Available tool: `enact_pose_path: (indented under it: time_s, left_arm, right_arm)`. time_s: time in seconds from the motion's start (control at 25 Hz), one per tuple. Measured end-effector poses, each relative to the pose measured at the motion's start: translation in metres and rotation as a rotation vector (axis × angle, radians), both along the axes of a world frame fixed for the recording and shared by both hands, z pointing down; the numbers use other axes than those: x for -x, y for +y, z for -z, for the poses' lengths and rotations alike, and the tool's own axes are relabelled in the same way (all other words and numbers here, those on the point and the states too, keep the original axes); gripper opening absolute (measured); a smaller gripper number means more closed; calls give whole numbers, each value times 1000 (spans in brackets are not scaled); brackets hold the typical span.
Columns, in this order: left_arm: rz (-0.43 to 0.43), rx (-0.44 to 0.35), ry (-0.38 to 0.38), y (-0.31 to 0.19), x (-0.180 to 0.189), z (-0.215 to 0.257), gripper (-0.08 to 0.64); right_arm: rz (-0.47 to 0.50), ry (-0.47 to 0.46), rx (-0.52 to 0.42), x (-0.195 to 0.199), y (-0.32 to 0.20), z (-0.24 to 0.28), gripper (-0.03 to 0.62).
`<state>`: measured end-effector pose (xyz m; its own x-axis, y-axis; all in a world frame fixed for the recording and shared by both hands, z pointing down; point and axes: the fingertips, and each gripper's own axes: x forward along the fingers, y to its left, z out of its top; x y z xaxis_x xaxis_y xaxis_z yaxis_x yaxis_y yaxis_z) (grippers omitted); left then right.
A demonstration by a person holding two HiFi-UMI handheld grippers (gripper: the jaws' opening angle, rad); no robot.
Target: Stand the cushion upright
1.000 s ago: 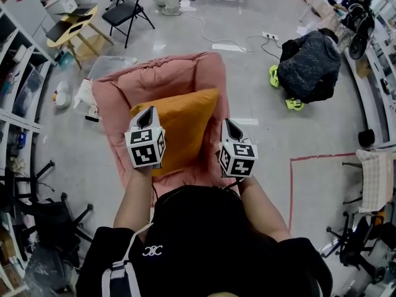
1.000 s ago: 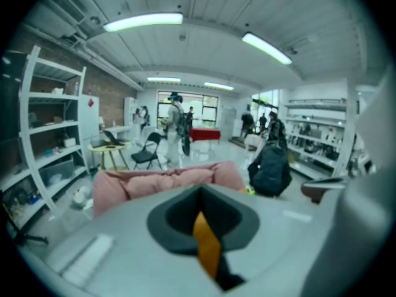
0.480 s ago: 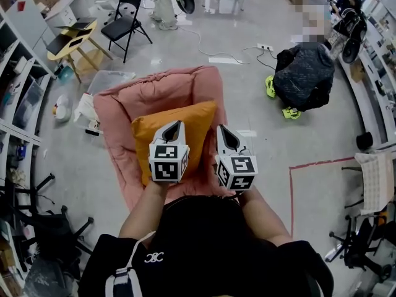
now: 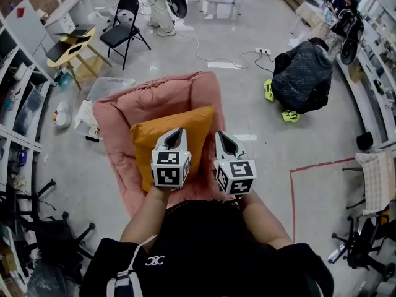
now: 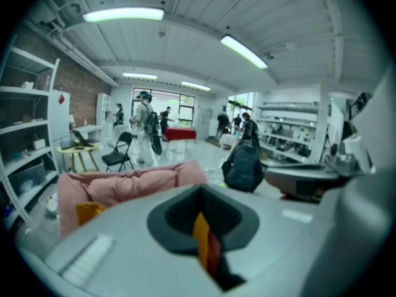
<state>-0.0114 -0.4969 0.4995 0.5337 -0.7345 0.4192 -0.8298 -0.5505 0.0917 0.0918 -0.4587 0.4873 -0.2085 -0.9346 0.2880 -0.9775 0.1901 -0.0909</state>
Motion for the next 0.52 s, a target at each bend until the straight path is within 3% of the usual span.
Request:
enact_pose_path:
  time_s: [0.52]
  left_arm:
    - [-59,10,-10,6,-29,-7,0]
  right_arm:
    - [-32,6,12,-20,9,-6,-5]
